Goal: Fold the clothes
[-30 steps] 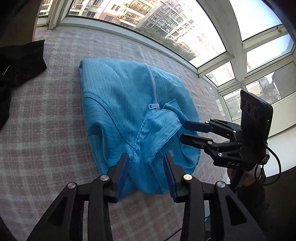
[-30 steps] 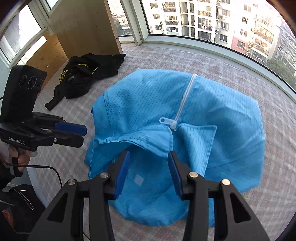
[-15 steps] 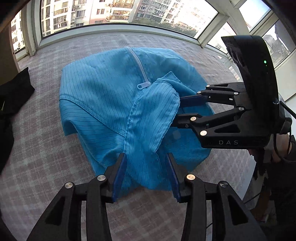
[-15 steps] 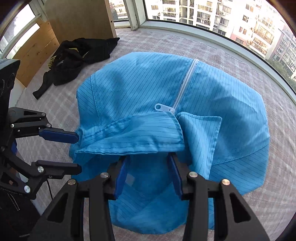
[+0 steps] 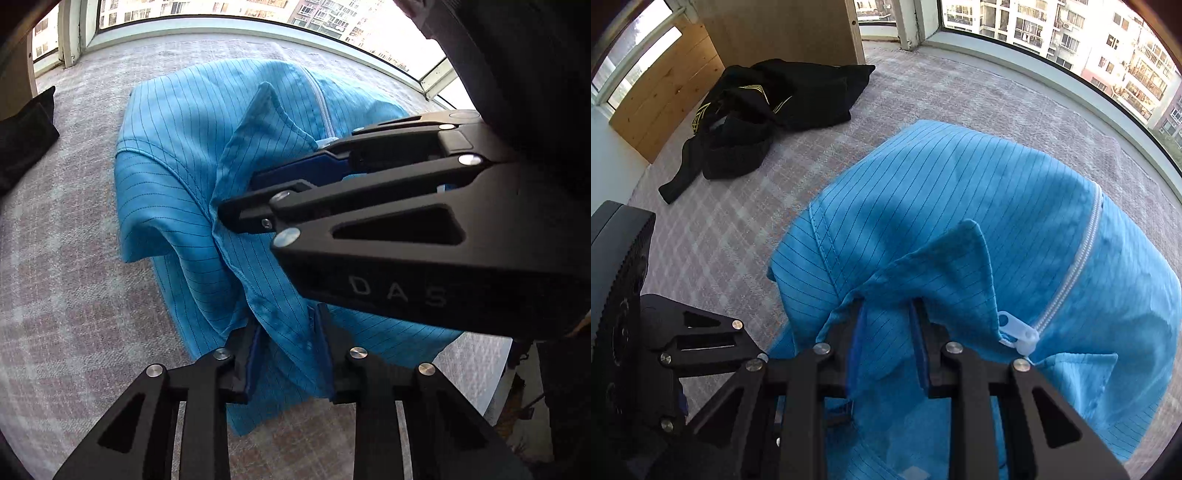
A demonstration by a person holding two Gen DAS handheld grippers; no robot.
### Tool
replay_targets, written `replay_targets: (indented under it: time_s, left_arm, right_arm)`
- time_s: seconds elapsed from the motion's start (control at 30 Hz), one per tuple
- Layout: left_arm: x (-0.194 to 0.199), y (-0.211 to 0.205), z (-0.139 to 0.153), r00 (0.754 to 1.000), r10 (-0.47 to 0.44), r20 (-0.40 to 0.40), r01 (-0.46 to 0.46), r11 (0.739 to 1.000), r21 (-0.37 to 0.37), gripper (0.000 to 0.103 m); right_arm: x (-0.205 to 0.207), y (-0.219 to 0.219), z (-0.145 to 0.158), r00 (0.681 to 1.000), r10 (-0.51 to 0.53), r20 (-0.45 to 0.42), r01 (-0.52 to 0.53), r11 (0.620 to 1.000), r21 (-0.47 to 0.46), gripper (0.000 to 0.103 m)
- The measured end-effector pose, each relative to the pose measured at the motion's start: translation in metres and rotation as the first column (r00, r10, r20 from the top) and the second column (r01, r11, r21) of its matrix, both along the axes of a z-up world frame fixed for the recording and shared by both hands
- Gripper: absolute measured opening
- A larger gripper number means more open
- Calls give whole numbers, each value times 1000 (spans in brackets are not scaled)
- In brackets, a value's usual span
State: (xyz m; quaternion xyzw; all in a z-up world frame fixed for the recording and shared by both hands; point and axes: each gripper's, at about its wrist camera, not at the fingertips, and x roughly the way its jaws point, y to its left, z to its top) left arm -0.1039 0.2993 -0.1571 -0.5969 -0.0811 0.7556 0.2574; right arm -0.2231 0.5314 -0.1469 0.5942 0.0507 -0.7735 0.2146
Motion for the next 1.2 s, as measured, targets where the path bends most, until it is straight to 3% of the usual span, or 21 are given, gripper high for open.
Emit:
replay_targets:
  time_s: [0.07,0.17,0.33,0.4,0.47,0.5,0.57,0.63,0.87,0.97,1.2]
  left_arm:
    - [0,-8,3,999,31,29,-32,999,33,24]
    - [2,-16,10,996,58,69,-63,994,85,34]
    - [-1,-7,15,997,24,67,-28,998,51,34]
    - [-3,-4,10,996,1,92,-7,998,66,33]
    - [-6,-4,3,991,-8,131,-6,994,105,22]
    - [-7,-6,1,990,-6,144,-15,990,142,15]
    - [-6,-11,3,987,2,158,-44,964,261,15]
    - [-3,-15,7,988,4,156,-56,942,331,15]
    - [9,-33,26,995,43,92,-76,918,389,9]
    - [9,-46,26,992,81,98,-118,874,472,9]
    - [-4,-57,17,983,121,136,-164,913,375,11]
  right_arm:
    - [4,6,-2,1000,-5,9,5,999,-33,25]
    - [9,19,-6,999,-27,17,29,996,-80,25]
    - [13,16,-8,999,-32,6,32,996,-78,25]
    - [15,12,-6,1000,-26,0,25,997,-71,25]
    - [18,11,-5,1000,-24,-3,24,997,-68,25]
    - [20,11,-4,1000,-25,-4,24,997,-67,26]
    - [25,14,-3,999,-34,-5,34,997,-72,28]
    - [30,22,2,998,-62,-13,60,995,-85,32]
    - [95,73,54,966,-237,-102,212,955,-206,38]
    - [126,83,57,951,-297,-90,273,939,-211,38]
    - [126,65,27,963,-265,-50,257,958,-125,38]
